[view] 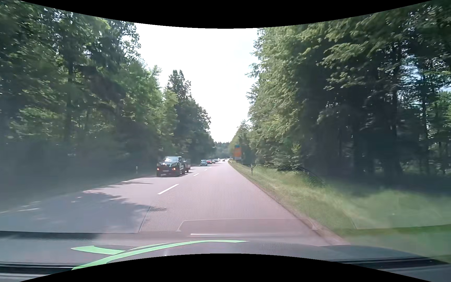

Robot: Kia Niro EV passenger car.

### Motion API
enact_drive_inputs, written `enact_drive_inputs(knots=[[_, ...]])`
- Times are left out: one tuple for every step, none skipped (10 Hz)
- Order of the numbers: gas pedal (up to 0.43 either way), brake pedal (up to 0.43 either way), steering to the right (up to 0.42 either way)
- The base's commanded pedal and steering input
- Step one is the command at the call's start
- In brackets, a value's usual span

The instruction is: Follow the waypoints while adhering to traffic rules and regulations

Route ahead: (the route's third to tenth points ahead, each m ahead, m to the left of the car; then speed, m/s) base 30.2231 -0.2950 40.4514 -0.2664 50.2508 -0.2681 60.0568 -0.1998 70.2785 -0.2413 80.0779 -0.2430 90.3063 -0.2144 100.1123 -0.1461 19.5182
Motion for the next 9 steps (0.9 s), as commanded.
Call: enact_drive_inputs(knots=[[0.059,0.000,-0.001],[0.059,0.000,-0.001],[0.059,0.000,-0.001],[0.059,0.000,-0.001],[0.059,0.000,-0.001],[0.059,0.000,-0.001],[0.059,0.000,-0.001],[0.059,0.000,-0.001],[0.059,0.000,-0.001]])
